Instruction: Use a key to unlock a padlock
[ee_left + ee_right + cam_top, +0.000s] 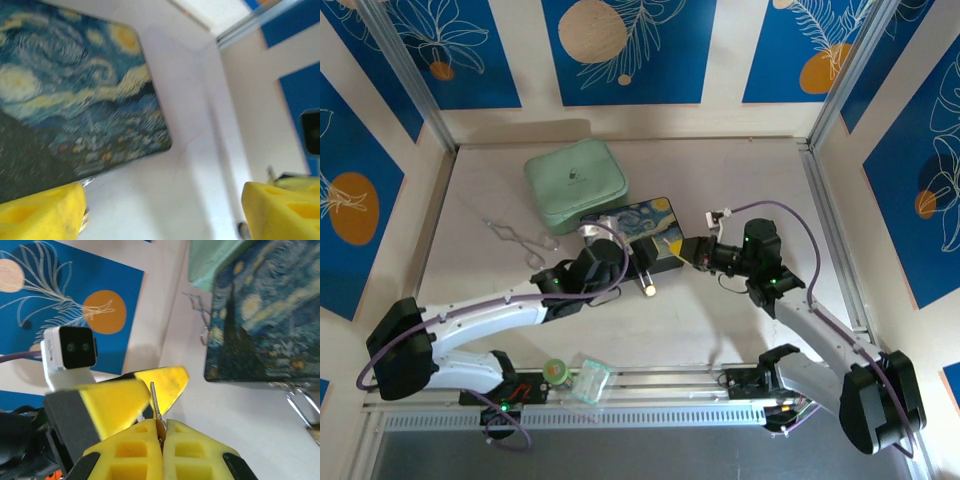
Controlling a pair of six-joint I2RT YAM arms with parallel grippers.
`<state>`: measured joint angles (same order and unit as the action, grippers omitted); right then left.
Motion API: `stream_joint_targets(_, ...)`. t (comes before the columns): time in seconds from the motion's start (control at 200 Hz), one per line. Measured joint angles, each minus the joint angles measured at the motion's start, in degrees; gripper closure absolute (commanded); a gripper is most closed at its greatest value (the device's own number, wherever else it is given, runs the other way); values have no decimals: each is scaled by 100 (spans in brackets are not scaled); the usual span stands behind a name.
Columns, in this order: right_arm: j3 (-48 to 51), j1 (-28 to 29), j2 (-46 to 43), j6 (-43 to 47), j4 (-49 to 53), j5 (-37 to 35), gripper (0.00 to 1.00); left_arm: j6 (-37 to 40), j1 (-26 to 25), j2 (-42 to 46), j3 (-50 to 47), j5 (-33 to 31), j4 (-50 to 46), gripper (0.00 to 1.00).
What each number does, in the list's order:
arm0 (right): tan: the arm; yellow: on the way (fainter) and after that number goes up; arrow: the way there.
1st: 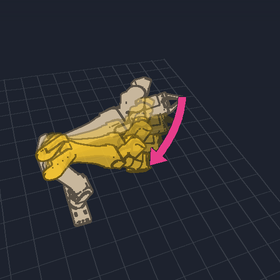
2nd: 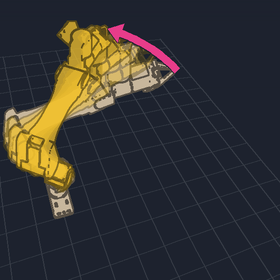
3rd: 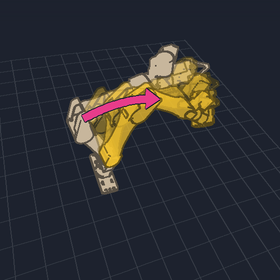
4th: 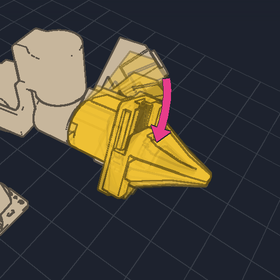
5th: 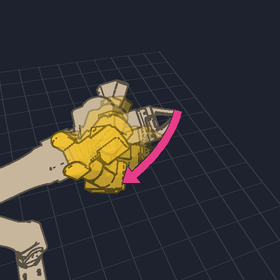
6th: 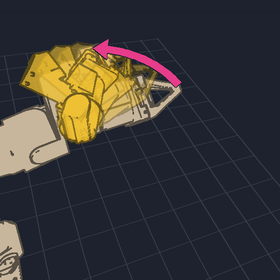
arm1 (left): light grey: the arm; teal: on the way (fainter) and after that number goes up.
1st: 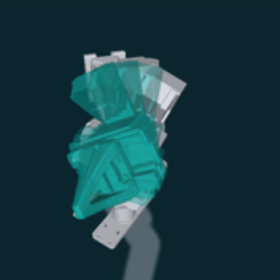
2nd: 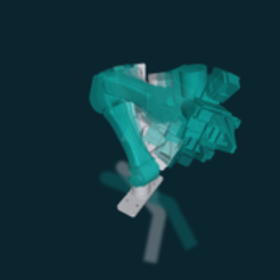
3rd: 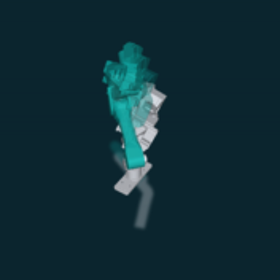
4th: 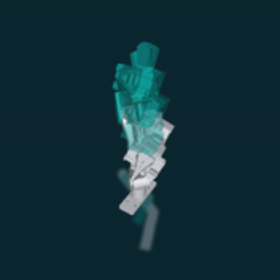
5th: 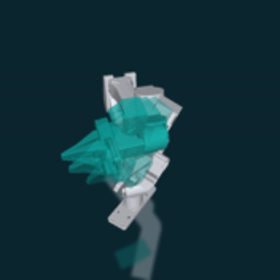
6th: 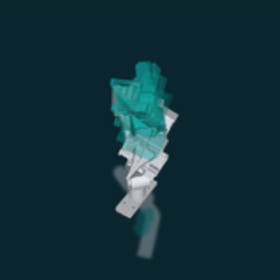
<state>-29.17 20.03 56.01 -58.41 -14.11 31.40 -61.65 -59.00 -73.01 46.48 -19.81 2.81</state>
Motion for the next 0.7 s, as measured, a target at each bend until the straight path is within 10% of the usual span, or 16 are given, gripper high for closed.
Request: stream_joint_targets(0.7,297,-142,-739,551,1510,-313,100,-330,-531,-1878,-745,-496,1130,35)
